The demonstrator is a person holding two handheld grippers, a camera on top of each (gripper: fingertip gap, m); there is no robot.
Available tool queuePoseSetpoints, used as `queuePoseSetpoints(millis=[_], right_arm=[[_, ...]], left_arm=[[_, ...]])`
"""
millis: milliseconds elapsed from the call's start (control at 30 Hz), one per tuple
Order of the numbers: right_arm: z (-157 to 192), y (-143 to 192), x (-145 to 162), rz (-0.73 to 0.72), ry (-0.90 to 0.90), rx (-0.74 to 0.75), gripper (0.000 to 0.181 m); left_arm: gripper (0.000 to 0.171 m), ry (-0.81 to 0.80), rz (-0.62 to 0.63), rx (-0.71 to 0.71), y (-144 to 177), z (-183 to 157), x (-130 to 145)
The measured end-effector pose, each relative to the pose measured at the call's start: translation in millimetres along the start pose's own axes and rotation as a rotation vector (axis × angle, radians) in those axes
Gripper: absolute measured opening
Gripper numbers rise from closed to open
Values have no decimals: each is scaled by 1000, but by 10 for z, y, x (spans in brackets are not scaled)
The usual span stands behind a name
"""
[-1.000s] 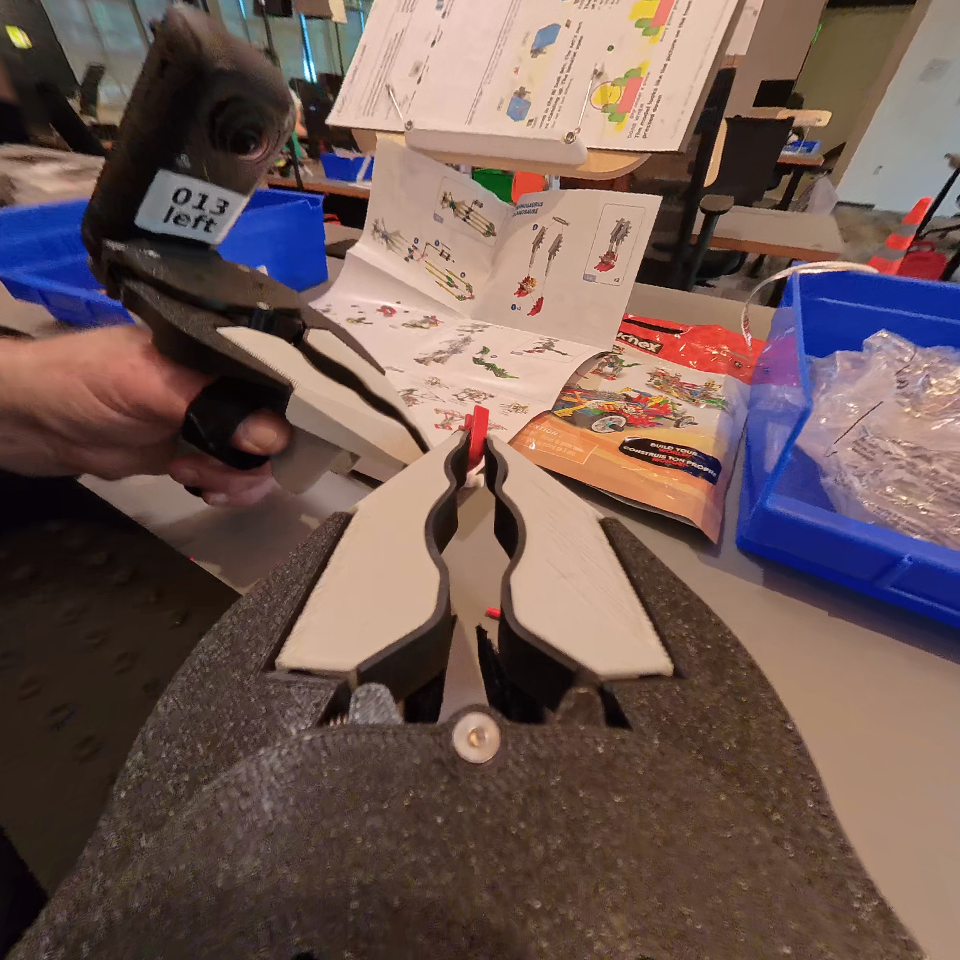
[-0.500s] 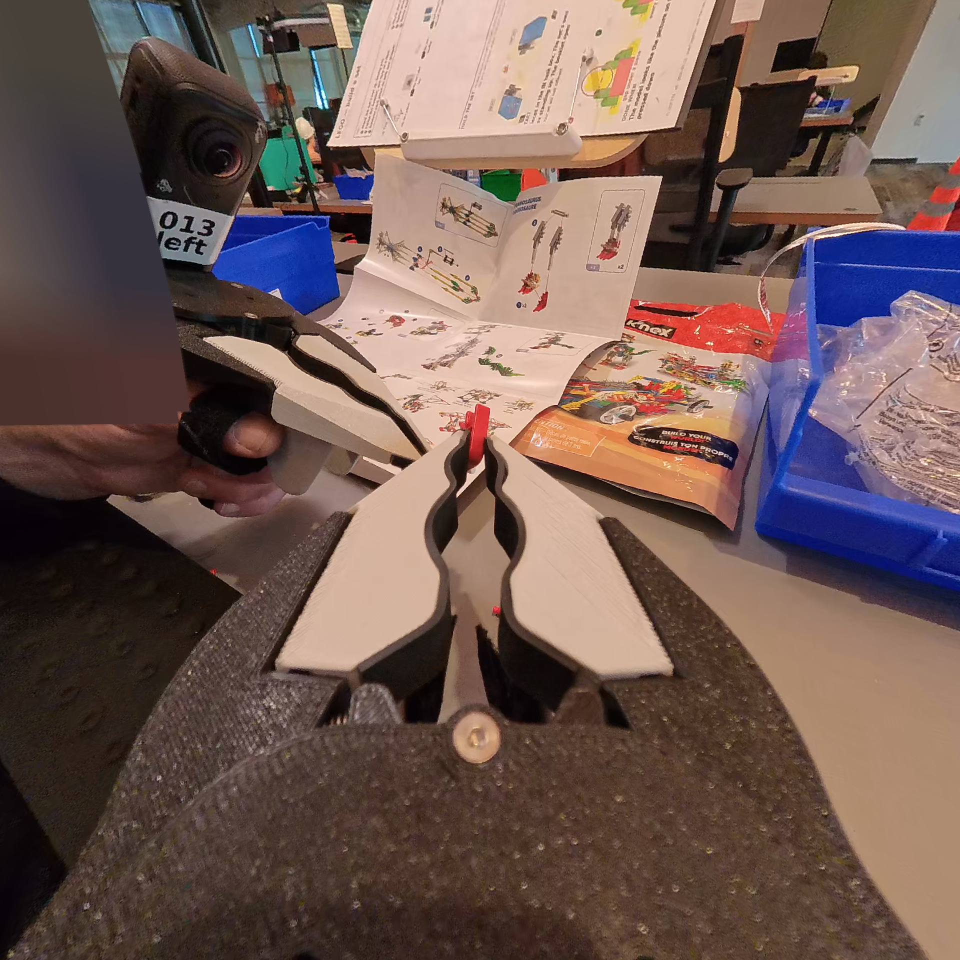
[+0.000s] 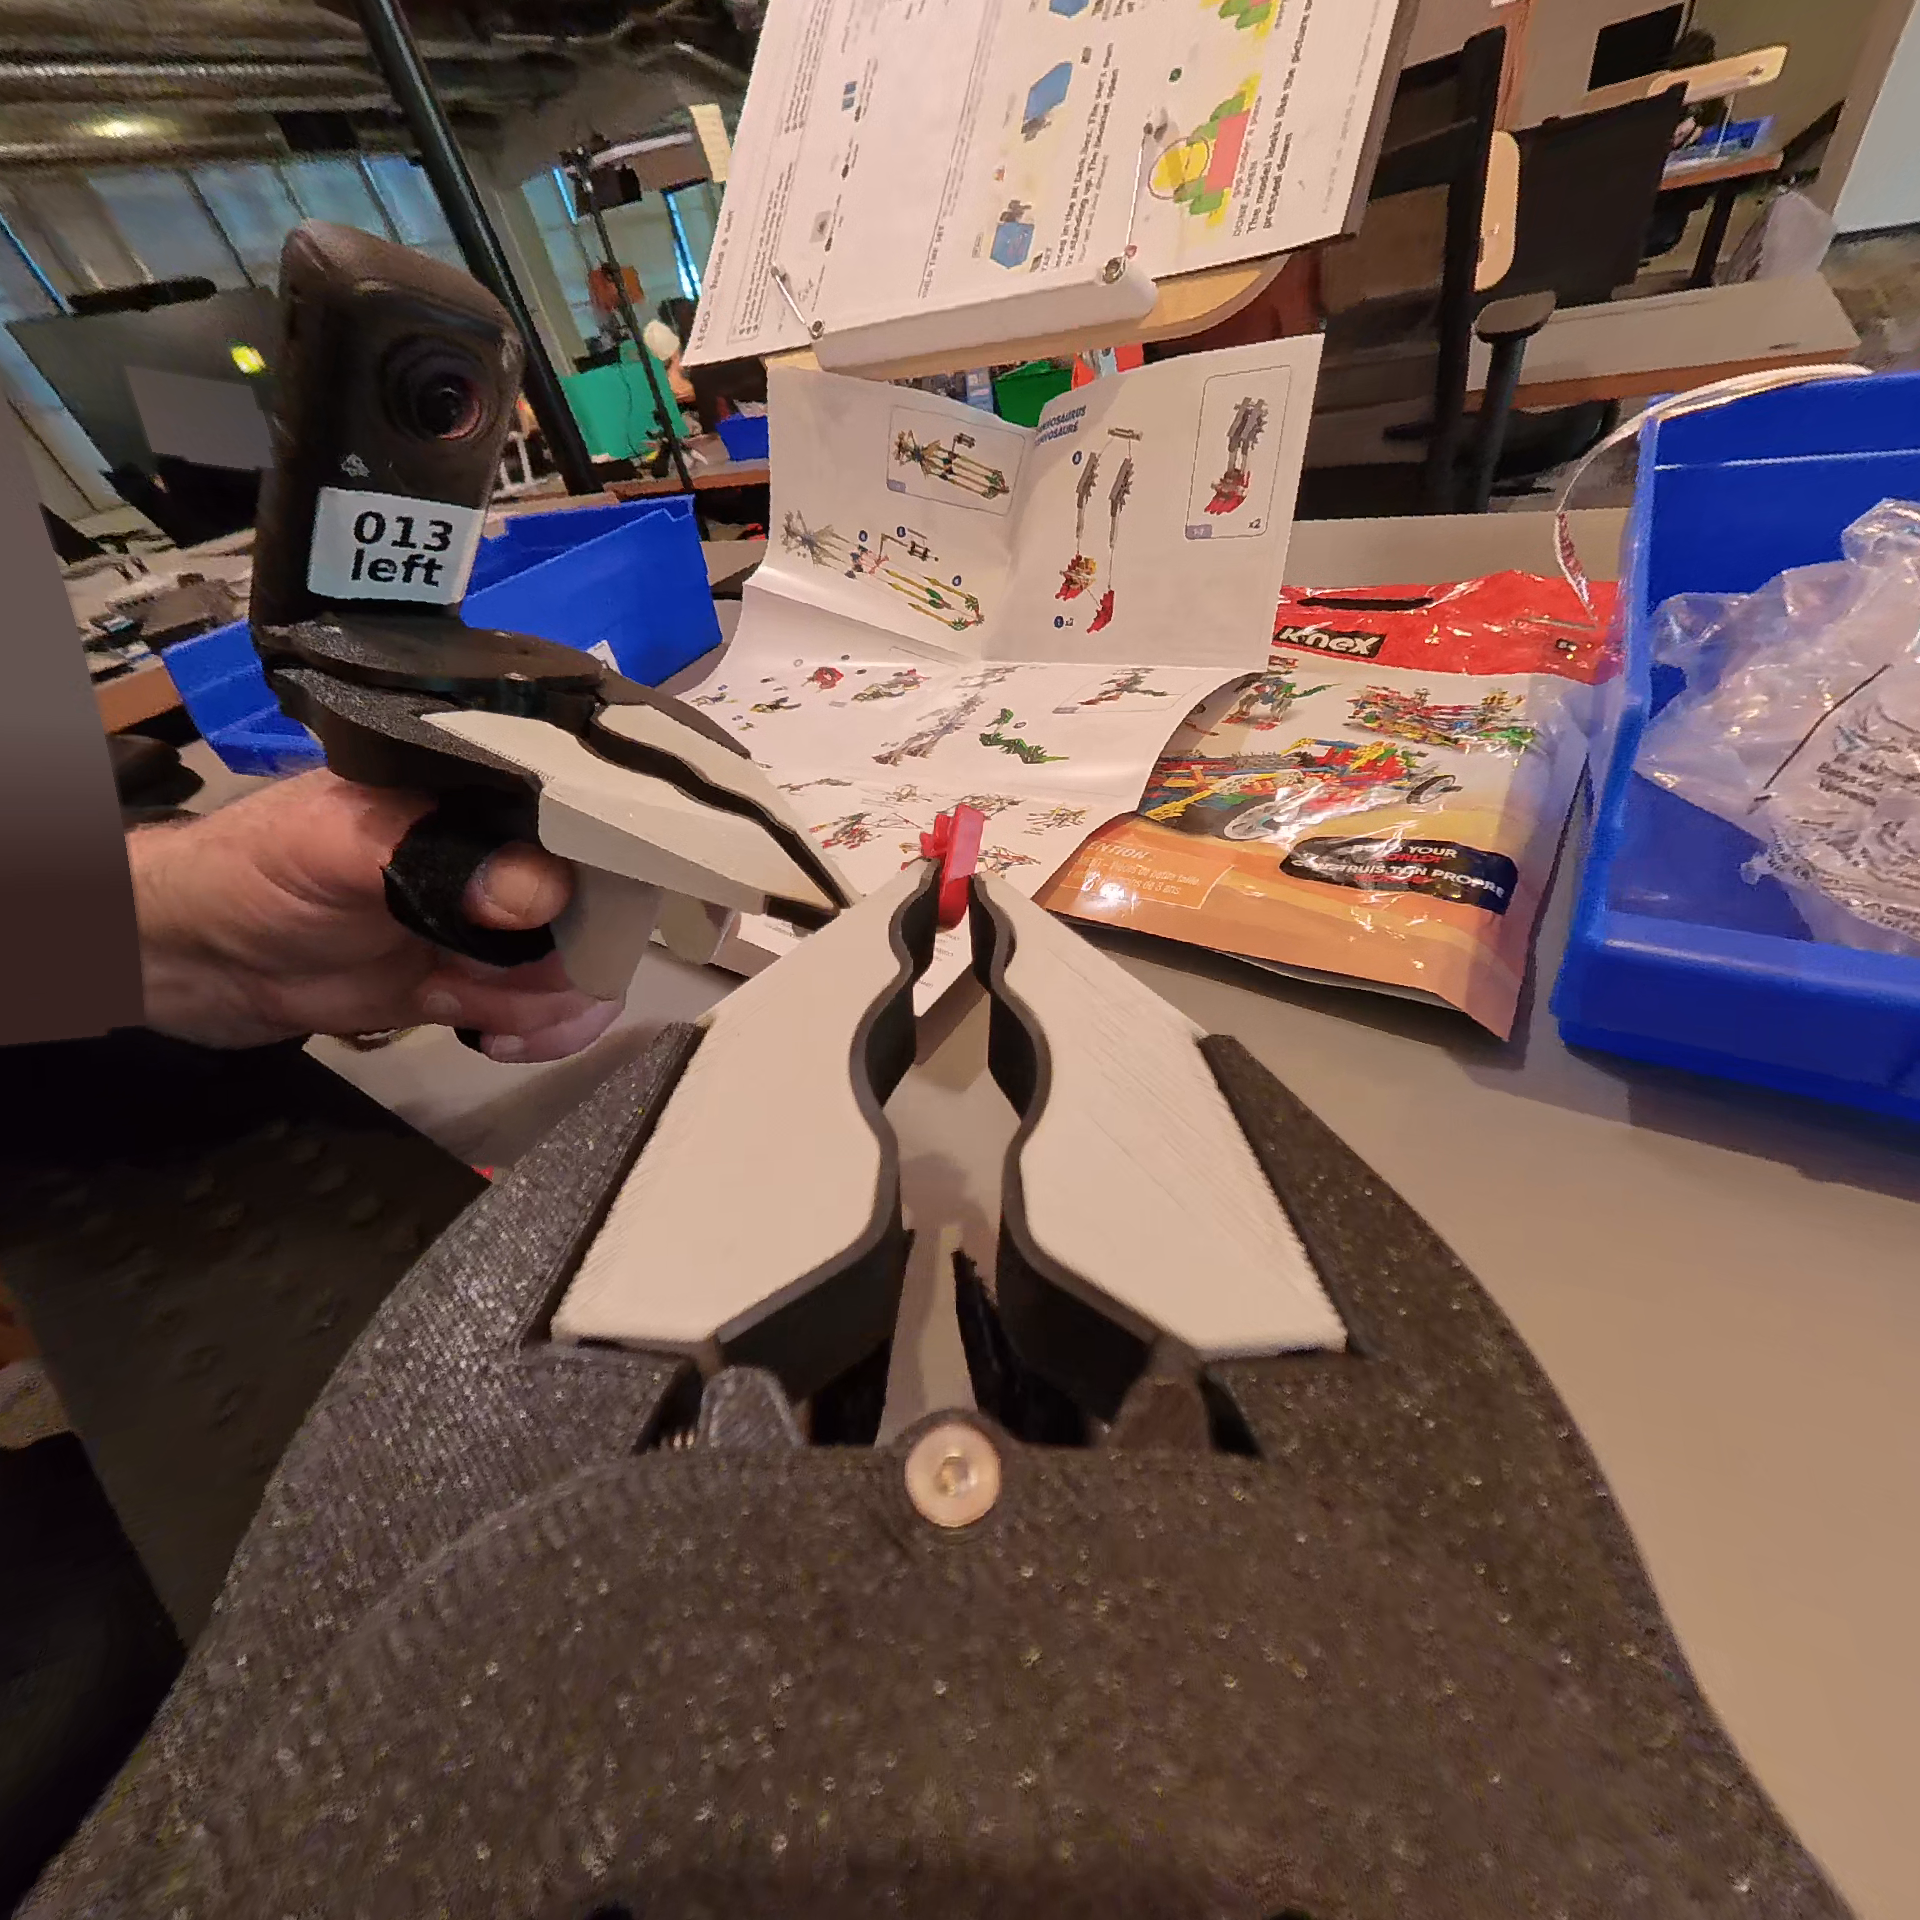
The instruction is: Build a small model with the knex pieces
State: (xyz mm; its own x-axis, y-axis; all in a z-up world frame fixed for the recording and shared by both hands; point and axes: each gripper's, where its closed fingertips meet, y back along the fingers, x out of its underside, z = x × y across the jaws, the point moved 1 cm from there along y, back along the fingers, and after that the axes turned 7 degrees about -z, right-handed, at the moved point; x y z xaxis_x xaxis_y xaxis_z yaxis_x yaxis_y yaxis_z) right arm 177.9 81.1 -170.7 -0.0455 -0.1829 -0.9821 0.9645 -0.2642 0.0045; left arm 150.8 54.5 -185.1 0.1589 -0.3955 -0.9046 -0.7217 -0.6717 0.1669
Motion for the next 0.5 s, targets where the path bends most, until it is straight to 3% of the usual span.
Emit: queuePoseSetpoints(millis=[500], right_arm=[[-10,-2,3,1,-8,-1,5]], left_arm=[[2,3,-6,-4,-3,21,-11]])
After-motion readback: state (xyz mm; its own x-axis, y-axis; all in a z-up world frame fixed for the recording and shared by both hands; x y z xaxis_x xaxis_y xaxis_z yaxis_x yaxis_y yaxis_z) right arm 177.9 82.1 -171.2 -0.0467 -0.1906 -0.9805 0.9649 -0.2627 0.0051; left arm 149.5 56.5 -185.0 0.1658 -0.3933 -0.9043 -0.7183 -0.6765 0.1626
